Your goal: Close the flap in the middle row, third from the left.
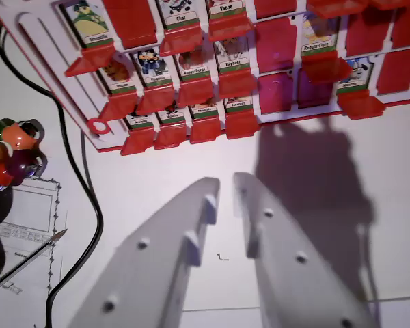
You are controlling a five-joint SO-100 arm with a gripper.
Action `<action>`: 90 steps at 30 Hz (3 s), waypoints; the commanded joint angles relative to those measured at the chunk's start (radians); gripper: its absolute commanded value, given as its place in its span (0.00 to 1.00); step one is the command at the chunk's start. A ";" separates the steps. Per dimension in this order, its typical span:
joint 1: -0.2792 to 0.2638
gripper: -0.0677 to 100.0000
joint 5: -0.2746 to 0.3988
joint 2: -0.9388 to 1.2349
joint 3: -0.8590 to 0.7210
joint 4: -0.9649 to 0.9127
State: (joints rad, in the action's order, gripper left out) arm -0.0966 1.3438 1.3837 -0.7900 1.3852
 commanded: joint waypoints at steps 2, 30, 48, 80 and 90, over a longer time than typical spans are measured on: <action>-0.002 0.02 -0.008 -0.080 0.189 -0.028; -0.031 0.02 -0.084 -0.551 0.557 0.112; -0.049 0.02 -0.130 -0.689 0.663 0.064; -0.051 0.02 -0.204 -0.772 0.755 -0.080; -0.041 0.02 -0.219 -0.775 0.762 -0.161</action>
State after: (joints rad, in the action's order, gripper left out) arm -0.1473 1.1290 0.5507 -0.1427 1.2655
